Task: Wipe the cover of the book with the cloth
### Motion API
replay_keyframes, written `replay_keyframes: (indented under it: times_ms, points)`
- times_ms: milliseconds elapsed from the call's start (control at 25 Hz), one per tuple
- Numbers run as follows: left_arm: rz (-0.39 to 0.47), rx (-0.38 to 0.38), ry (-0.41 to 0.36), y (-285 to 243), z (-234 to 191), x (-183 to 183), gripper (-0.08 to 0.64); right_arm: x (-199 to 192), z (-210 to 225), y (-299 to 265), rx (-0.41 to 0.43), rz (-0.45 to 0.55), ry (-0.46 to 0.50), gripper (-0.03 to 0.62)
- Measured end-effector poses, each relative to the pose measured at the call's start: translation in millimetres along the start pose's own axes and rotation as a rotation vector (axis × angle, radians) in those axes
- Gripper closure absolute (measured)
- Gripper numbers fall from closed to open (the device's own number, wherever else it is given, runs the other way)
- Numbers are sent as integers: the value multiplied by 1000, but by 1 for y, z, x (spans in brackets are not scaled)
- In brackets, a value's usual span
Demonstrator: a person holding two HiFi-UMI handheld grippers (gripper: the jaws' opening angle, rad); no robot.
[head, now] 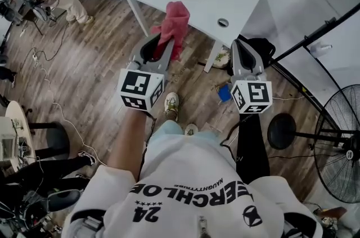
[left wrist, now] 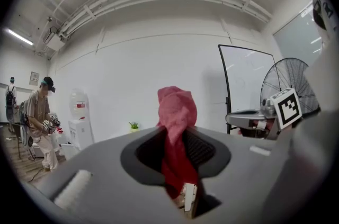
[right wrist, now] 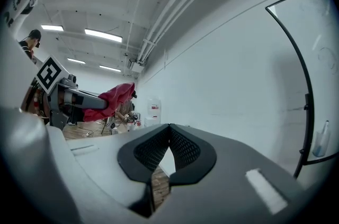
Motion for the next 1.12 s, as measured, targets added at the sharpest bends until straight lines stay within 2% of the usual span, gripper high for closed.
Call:
replay_keyframes:
  times_ms: [200,440,800,1120]
  points:
    - [5,-5,11,-27,-34,0,409,-5,0,-39,3,-7,9,595]
    - [0,-28,20,-82,-94,9,408,-11,9,-115,-12,-29,1,595]
    - [-18,-92,27,-160,-177,25,408,-22,20,-217,-81,-72,-1,595]
    - [-32,-146,28,-206,-221,25,408,-39,28,-264,-151,-121,-12,597]
Point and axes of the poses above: the fingertips, and each gripper's own axes: y backward along the fingers, z to its right, x out of its top, the point moved 1 cm from there along y, backward along the fingers, and after that the axes turned 10 degrees about y, right-handed, at the moved point
